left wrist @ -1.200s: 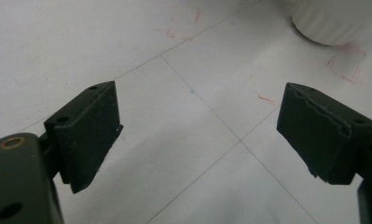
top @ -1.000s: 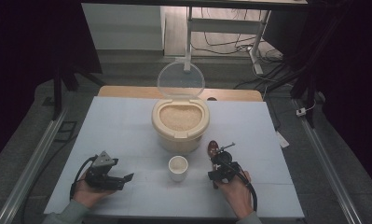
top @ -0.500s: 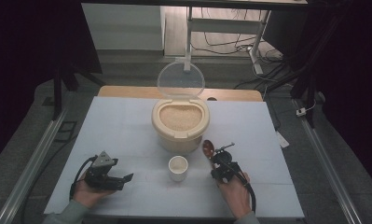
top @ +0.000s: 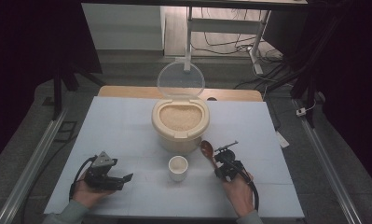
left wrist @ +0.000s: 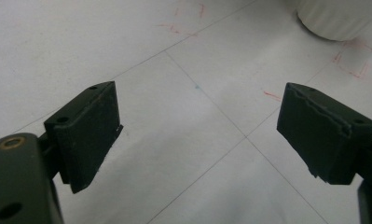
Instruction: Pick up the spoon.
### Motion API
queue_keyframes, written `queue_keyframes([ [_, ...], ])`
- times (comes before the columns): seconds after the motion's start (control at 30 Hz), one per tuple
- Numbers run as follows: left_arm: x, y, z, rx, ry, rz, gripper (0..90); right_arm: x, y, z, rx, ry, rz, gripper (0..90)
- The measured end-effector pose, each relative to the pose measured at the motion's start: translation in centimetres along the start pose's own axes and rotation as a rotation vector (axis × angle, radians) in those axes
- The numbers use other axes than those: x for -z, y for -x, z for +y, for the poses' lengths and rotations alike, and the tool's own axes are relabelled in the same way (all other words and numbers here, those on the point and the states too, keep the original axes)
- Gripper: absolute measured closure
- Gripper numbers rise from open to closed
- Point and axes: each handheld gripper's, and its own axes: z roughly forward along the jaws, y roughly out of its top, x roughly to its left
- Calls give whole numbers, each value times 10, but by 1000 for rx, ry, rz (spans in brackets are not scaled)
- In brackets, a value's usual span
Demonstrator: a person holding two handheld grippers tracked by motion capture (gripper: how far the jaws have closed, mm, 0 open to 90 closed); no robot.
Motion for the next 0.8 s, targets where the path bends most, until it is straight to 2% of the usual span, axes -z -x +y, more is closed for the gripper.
queue_keyframes([
  [0.1,-1,0,0,3,-2,1,129,1,5,-2,-8,6,-13,790],
  [0.23,0,0,0,3,-2,2,129,7,17,-5,-30,31,16,791],
  [0.37,-1,0,0,4,-2,4,129,14,21,-6,-24,49,25,792],
  [0.8,-2,-1,0,5,-7,8,129,41,36,-15,95,78,112,792],
])
